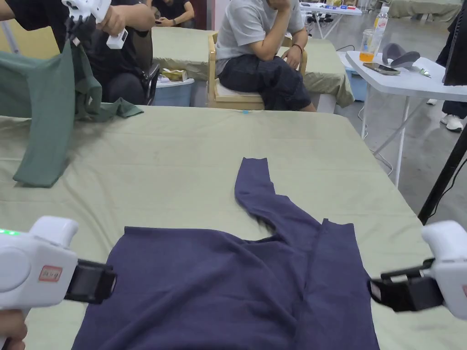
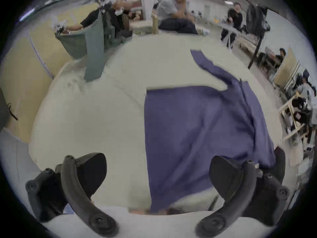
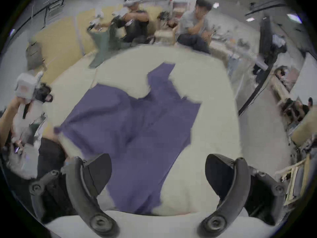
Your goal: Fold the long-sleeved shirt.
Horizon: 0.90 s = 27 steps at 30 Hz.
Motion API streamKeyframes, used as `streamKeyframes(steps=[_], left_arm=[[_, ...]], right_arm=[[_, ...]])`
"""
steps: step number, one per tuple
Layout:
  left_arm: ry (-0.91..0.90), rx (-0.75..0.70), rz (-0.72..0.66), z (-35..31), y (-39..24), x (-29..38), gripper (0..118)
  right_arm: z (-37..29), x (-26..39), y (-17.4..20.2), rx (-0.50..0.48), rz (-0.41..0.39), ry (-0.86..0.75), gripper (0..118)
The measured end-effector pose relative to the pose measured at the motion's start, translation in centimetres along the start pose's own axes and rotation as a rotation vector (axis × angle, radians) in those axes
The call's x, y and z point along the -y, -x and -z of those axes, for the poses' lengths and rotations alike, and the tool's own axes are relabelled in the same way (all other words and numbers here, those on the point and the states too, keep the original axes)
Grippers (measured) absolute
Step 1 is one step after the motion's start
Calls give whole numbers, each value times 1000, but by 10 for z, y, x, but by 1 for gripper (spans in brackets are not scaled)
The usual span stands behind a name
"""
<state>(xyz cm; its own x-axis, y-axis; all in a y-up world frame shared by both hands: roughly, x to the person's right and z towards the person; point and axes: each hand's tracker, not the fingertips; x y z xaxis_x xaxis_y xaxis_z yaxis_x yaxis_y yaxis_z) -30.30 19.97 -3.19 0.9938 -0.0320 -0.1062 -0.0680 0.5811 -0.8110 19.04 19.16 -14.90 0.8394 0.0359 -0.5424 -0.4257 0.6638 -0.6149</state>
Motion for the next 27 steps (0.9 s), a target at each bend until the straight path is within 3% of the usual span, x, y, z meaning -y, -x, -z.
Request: streamKeyframes(steps=[1,2,3,4,5,6,7,8,10,11,13,14,16,20,23,25,26,27], left_arm=[[-38,-20,1,4,-2,-13,118],[-82,-46,-1,14,-7,-26,104],[-111,-42,27,28,-18,-39,55],[-122,4,76,38,-23,-49,3],[-92,43,104,57,-30,-62,3],[-133,-62,36,66,-36,-73,3],[-84,2,38,94,-45,-58,3],[-58,51,35,109,-50,-57,3],[-64,54,22,134,-59,-56,3],[-62,56,28,147,-40,-110,3],[-74,24,24,175,-39,-127,3],[-68,13,13,191,-36,-138,3],[-43,27,-58,211,-32,-141,3],[-2,25,-52,248,-25,-142,3],[42,26,-44,265,-20,-136,3],[55,19,-29,271,-17,-127,3],[63,25,-34,272,-14,-122,3],[69,35,-50,272,-9,-115,3]], right_arm=[[14,-14,-1,43,23,-28,118],[33,-29,-7,80,52,-62,106],[52,-42,-9,66,75,-92,74],[69,-51,-11,6,98,-104,10],[96,-64,-12,-17,154,-73,9],[120,-73,-12,14,184,-60,9],[142,-83,-13,-24,193,-41,9],[166,-96,-14,-75,185,-31,9],[213,-132,-11,-23,154,-28,9],[240,-153,-12,-7,124,-35,9],[296,-196,-17,-2,128,-37,14],[325,-225,-21,16,147,-33,37],[385,-266,-29,30,179,-4,118],[488,-327,-36,83,177,36,118],[545,-335,-40,101,150,103,118],[571,-324,-38,187,87,257,118],[551,-305,-26,157,135,265,115],[533,-304,-32,126,207,121,104]])
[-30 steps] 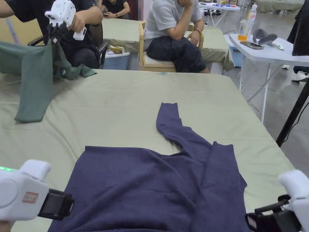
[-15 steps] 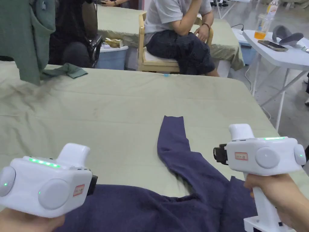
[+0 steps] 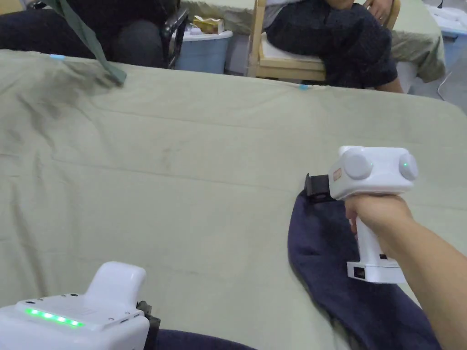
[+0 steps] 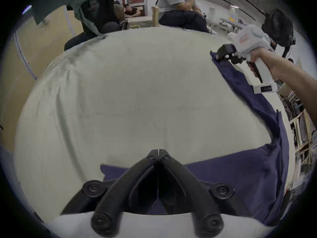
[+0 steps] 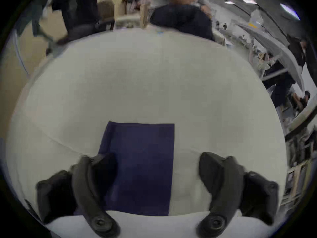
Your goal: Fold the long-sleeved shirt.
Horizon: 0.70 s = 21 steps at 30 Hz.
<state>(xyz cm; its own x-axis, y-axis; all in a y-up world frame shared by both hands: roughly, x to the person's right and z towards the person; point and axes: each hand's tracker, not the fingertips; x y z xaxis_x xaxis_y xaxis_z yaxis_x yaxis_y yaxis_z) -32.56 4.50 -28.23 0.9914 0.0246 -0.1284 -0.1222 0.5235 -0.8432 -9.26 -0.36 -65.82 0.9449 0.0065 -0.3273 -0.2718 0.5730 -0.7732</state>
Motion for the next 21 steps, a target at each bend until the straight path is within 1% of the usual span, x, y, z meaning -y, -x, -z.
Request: streamKeyframes(steps=[1,2,3,4,5,6,7,8,9,10,11,13,14,15,17,21], left_arm=[[9,32,-33,-1,7,8,3],[26,65,-84,-3,14,14,3],[33,75,-105,-5,19,20,3],[30,66,-88,-10,19,23,3],[33,55,-75,-17,17,27,3],[33,7,-23,-28,11,31,3],[5,-10,-3,-39,7,35,3],[-15,14,-10,-54,4,39,3],[-33,46,-24,-67,3,42,3],[-45,72,-50,-78,1,44,3],[-59,77,-57,-89,-2,48,3],[-80,68,-36,-110,-11,55,3],[-97,73,-30,-122,-16,60,3],[-112,86,-28,-133,-21,66,3],[-141,117,-21,-152,-29,75,3],[-187,135,15,-186,-45,100,3]], right_arm=[[-16,2,-6,-19,-2,-54,31],[-34,4,-11,-18,-52,-109,12],[-57,11,-18,19,-94,-213,12],[-78,17,-33,-73,-57,-207,12],[-101,18,-45,-186,-31,-159,12],[-132,23,-51,-110,-40,-177,12],[-172,22,-46,-38,-85,-254,12],[-211,25,-53,-39,-124,-312,12],[-252,28,-60,-61,-137,-350,12],[-289,33,-64,-50,-128,-400,12],[-316,38,-66,-20,-132,-419,12],[-385,59,-71,4,-138,-489,12],[-420,73,-71,40,-142,-518,12],[-445,91,-71,64,-151,-528,12],[-492,126,-67,78,-171,-557,12],[-559,204,-54,53,-167,-578,12]])
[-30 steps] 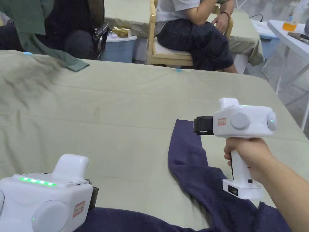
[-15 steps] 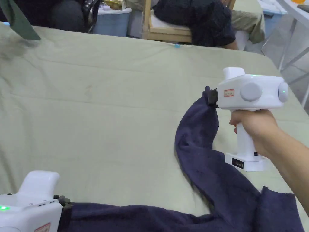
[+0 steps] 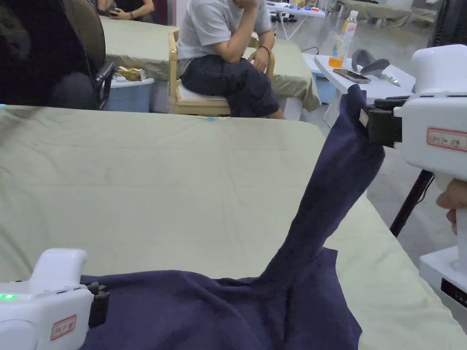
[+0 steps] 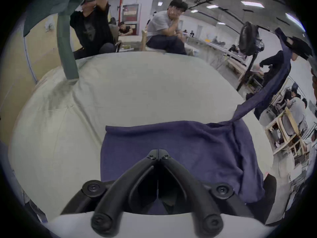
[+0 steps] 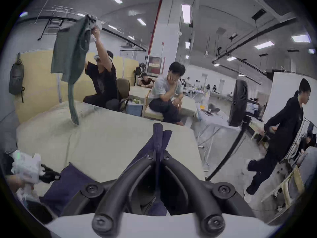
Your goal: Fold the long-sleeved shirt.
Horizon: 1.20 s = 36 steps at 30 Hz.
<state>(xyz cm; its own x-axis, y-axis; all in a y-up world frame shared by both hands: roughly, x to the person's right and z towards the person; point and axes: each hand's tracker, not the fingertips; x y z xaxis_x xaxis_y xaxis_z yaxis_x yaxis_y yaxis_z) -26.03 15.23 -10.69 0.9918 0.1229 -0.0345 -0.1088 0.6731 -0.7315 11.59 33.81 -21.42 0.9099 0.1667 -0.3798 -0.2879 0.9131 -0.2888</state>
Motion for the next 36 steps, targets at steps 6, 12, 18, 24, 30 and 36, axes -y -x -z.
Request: streamKeyframes(steps=[6,12,18,24,30,36], left_arm=[[-35,8,-6,-32,-9,36,3],[-12,-34,9,-38,-7,65,3],[42,-81,3,-38,0,85,3],[68,-97,-3,-33,5,95,3],[34,-154,-4,-41,22,62,3],[-22,-179,-26,-32,40,33,3]], right_arm=[[-95,100,45,-46,80,24,12],[-112,221,102,-2,160,143,12],[-94,308,130,21,199,335,12],[-82,330,118,-44,237,438,57],[-85,213,83,-61,-8,133,112],[12,190,15,-78,242,188,70]])
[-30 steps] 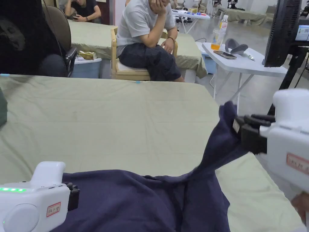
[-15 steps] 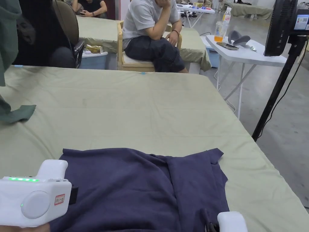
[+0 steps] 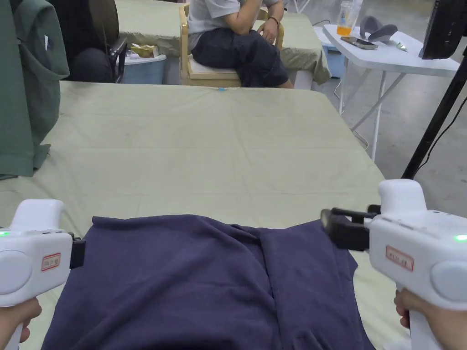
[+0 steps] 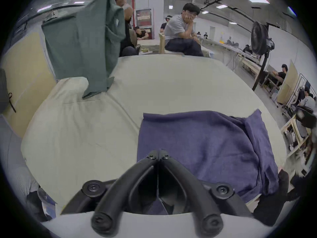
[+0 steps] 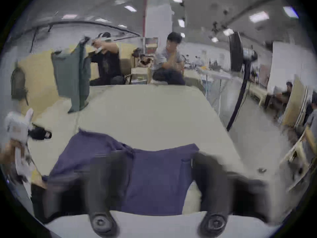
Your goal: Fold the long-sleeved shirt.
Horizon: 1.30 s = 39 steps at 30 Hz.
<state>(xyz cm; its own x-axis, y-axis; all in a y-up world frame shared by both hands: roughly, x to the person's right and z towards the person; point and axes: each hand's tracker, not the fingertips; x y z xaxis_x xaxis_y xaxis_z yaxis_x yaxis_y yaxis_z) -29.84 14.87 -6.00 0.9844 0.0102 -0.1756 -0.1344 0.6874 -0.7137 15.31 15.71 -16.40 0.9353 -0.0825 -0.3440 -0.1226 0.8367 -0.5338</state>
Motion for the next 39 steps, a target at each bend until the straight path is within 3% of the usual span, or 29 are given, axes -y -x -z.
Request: streamKeyframes(steps=[1,2,5,6,8,9,15,17,18,23,26,27,28,29,30,31,33,34,35,37,39], left_arm=[[0,4,-3,4,3,-1,3],[7,8,-1,10,6,-1,3],[3,18,-4,29,12,0,3],[15,15,6,38,12,-2,3],[41,4,15,52,10,-5,3],[57,10,14,59,9,-6,3],[133,25,31,95,5,-6,3],[155,21,28,105,6,-5,3],[162,25,20,109,8,-5,3],[202,38,-15,132,12,-4,3],[244,61,-39,144,17,-6,3],[249,64,-39,147,18,-7,3],[250,68,-36,148,21,-10,3],[248,75,-39,149,23,-13,3],[246,77,-40,151,26,-16,3],[238,81,-41,152,29,-20,3],[224,79,-37,160,34,-28,5],[214,72,-36,165,36,-34,17],[203,70,-35,170,39,-40,44],[193,88,-51,179,47,-53,118],[184,71,-55,190,51,-65,118]], right_arm=[[18,0,-13,6,39,25,10],[41,4,-25,58,14,92,10],[96,1,-61,3,42,188,10],[109,1,-67,65,28,221,18],[135,-5,-86,48,41,216,111],[149,-7,-94,23,77,258,118],[201,12,-149,-78,342,449,118],[211,25,-165,-174,408,549,118],[211,23,-165,-163,415,569,118],[215,28,-133,-326,270,488,118],[230,24,-98,-228,115,496,118],[231,22,-90,-188,78,481,110],[229,20,-84,-155,34,448,86],[222,20,-82,-174,22,413,66],[217,18,-81,-214,33,394,38],[212,16,-76,-249,51,397,36],[210,10,-65,-195,-36,411,36],[205,6,-60,-179,-45,388,36],[202,0,-57,-175,-43,378,36],[193,-10,-51,-178,-63,343,36],[186,-16,-45,-190,-79,318,36]])
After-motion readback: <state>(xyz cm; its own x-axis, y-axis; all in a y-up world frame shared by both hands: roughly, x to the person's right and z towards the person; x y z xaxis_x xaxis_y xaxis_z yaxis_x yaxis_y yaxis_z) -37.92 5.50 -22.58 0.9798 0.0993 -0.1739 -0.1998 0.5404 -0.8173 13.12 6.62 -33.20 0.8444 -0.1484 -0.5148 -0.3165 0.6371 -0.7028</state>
